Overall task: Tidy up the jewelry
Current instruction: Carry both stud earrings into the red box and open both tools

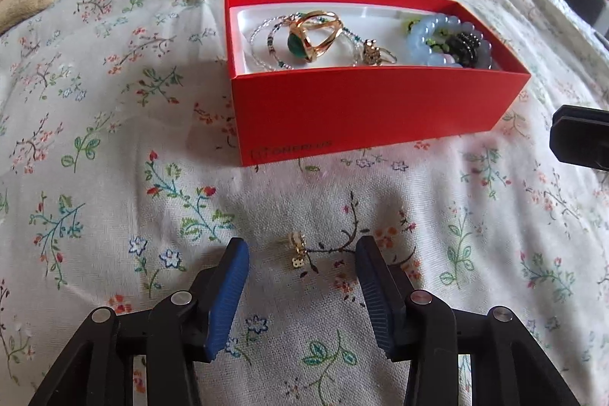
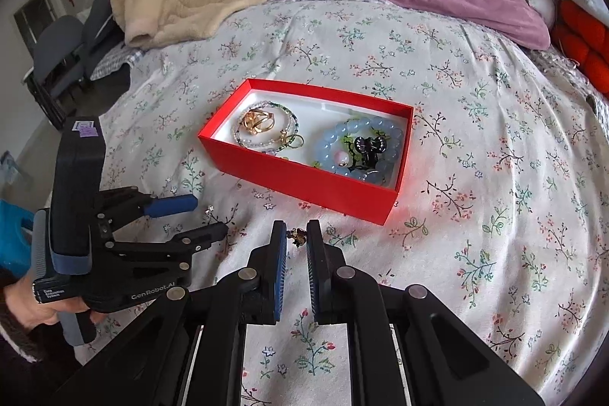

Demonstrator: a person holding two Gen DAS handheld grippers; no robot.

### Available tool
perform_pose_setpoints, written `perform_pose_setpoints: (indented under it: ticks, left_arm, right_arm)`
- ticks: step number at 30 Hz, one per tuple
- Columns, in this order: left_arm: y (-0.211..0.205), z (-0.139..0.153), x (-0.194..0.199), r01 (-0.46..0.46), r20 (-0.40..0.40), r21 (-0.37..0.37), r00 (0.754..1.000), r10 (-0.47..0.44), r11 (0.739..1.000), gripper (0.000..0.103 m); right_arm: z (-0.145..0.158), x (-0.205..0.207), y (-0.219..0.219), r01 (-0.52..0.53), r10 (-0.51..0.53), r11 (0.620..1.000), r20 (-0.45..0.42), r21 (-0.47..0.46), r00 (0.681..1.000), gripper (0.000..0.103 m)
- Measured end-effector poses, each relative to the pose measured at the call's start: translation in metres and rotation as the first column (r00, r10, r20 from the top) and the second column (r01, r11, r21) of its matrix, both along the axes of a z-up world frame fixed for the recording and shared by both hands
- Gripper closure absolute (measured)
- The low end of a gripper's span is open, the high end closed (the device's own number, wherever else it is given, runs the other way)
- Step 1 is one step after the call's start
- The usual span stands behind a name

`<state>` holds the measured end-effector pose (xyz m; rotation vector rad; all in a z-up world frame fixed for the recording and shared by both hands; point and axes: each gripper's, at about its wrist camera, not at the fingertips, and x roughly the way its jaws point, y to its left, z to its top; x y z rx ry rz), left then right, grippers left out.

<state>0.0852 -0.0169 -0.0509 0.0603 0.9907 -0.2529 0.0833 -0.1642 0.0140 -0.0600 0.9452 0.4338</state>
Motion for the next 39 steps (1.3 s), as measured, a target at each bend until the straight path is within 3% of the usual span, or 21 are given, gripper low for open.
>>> perform_pose_setpoints:
  ticks: [5, 9, 19, 24, 32, 39]
  left_arm:
    - [0.001, -0.003, -0.001, -0.006, 0.013, -0.008, 1.0, 0.006, 1.0, 0.054]
    - [-0.003, -0.004, -0.003, -0.003, 0.026, 0.0, 1.0, 0.003, 1.0, 0.068]
    - [-0.004, -0.004, -0.005, -0.027, 0.032, -0.001, 0.999, 0.027, 1.0, 0.083]
    - [-0.001, -0.003, -0.005, -0.042, 0.023, 0.0, 0.999, 0.042, 0.999, 0.101]
    - [0.006, 0.005, -0.007, -0.062, -0.011, -0.031, 0.998, 0.062, 0.998, 0.103]
    - [0.009, 0.035, -0.005, -0.068, 0.012, -0.084, 0.998, 0.069, 0.994, 0.103]
  right_arm:
    - [-0.003, 0.001, 0.001, -0.011, 0.011, 1.0, -0.005, -0.007, 1.0, 0.092]
    - [-0.003, 0.001, -0.001, -0.012, 0.012, 1.0, -0.006, -0.01, 1.0, 0.092]
    - [0.001, -0.001, -0.007, -0.002, 0.002, 1.0, 0.0, -0.004, 1.0, 0.092]
    - [0.001, -0.003, -0.007, -0.002, 0.002, 1.0, 0.001, -0.004, 1.0, 0.092]
    - [0.007, -0.007, -0.01, 0.0, 0.0, 1.0, 0.01, 0.006, 1.0, 0.092]
    - [0.017, -0.005, -0.015, 0.019, -0.019, 0.999, 0.025, 0.03, 1.0, 0.092]
